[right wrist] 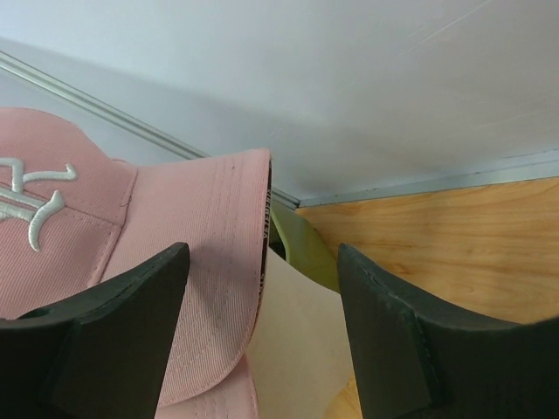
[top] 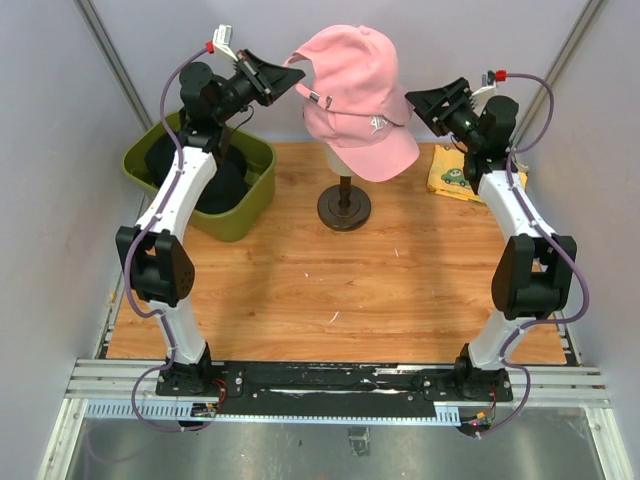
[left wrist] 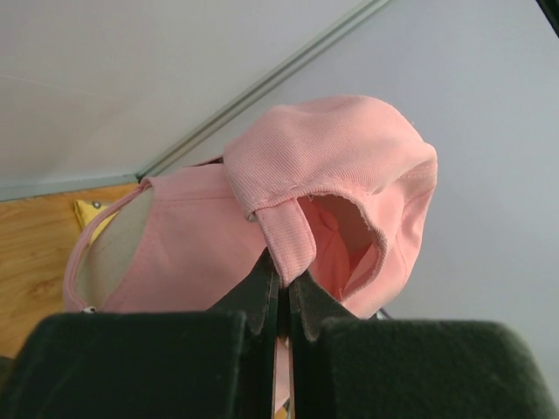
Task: Stack the hats
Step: Stack the hat on the hat.
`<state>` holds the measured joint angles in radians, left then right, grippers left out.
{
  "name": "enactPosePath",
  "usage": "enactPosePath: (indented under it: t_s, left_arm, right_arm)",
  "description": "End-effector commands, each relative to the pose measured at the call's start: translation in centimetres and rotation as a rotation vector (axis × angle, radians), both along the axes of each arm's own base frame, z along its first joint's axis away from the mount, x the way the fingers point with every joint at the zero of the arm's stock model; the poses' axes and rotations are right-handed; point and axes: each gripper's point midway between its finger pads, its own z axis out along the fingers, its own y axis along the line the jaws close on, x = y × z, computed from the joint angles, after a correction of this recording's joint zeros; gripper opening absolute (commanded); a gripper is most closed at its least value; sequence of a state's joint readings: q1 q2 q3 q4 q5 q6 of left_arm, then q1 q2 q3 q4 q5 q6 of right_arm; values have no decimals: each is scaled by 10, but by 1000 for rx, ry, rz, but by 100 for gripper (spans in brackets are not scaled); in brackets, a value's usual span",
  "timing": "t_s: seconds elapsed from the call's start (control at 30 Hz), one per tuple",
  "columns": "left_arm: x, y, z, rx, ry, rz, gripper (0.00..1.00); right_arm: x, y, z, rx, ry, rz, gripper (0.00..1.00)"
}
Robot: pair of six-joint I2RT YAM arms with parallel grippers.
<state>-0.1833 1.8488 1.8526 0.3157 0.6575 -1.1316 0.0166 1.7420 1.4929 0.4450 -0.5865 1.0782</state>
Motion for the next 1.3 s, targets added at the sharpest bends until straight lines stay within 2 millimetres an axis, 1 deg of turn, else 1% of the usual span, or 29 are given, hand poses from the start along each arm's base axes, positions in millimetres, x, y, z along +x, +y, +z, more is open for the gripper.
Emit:
enactPosePath:
  t_s: [0.0, 0.13, 0.3, 0.37, 0.53, 0.77, 0.9, 1.0, 1.13, 1.27]
  left_arm:
    - [3, 4, 6, 7, -36, -7, 1]
    - [5, 4, 5, 9, -33, -12, 1]
    - [7, 2, 3, 8, -28, -20, 1]
    - [8, 2, 1, 8, -26, -21, 1]
    - [10, 1, -1, 10, -19, -25, 1]
    - [11, 1, -1, 2, -14, -29, 1]
    - [9, 1, 1, -4, -12, -32, 1]
    - [8, 1, 4, -6, -13, -34, 1]
    - [7, 0, 10, -20, -17, -47, 0]
    - [7, -3, 14, -46, -14, -76, 0]
  right_arm:
    - [1, 0, 32, 72, -96, 45, 69]
    - [2, 4, 39, 116, -108, 75, 69]
    - [1, 11, 40, 172, -106, 110, 68]
    - [0, 11, 41, 182, -108, 114, 66]
    - [-4, 12, 44, 197, -109, 119, 51]
    - [-20, 12, 48, 175, -107, 121, 27]
    - [-33, 11, 52, 154, -111, 106, 19]
    - [-42, 10, 59, 143, -123, 96, 16]
    - [-54, 8, 71, 127, -138, 82, 13]
    - [-61, 5, 74, 103, -136, 50, 12]
